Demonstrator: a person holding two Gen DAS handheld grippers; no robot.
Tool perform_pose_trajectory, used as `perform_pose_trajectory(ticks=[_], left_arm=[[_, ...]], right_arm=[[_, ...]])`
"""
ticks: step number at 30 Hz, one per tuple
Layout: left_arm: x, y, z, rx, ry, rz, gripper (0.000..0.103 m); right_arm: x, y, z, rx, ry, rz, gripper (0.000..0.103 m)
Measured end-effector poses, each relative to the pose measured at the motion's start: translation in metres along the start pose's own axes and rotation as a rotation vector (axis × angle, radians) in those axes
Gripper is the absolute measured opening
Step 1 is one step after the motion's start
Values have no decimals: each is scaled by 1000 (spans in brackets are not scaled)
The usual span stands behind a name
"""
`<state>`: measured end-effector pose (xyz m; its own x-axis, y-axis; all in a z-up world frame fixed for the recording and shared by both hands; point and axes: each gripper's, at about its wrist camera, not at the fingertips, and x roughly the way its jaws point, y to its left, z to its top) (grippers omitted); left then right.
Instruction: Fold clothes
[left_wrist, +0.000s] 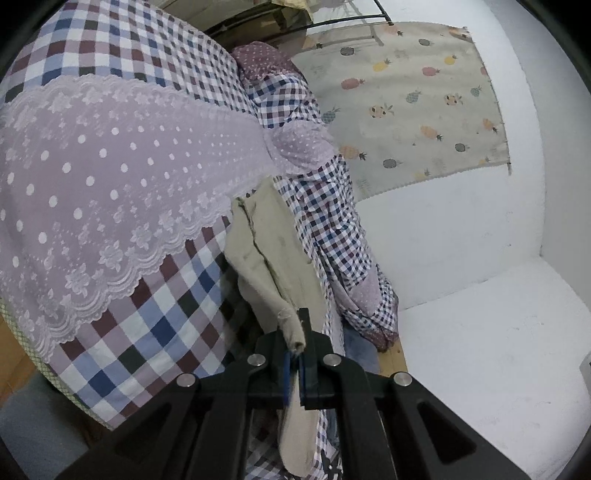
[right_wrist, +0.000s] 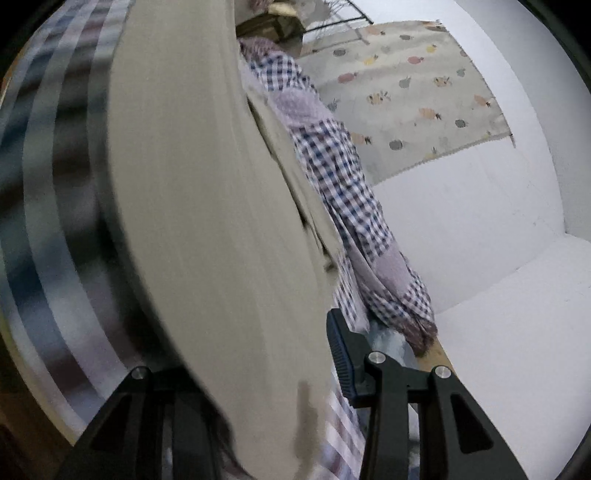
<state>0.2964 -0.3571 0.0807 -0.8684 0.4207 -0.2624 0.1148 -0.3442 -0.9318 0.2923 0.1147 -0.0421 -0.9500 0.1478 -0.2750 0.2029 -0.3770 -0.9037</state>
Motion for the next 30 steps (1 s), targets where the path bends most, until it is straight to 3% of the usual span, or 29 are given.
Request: perform_pose_trajectory(ticks=[10,14,18,20,30], left_arm=[[8,-17,2,29,-9,27,1],[11,-16,2,34,-12,48,1],[10,-12,4,31,-18,70,1],[10,-10,5,32,-18,78,1],[13,-25,6,83,-9,110,1]], right_arm=[[10,-22,-68,-29,91,-19,41],[11,-23,-74,-40,97,-13,21],[4,-25,-76,-40,76,-11,14],[0,-31,-75,-31,66,-7,0],[-22,-105,-68,77,38,19,0]])
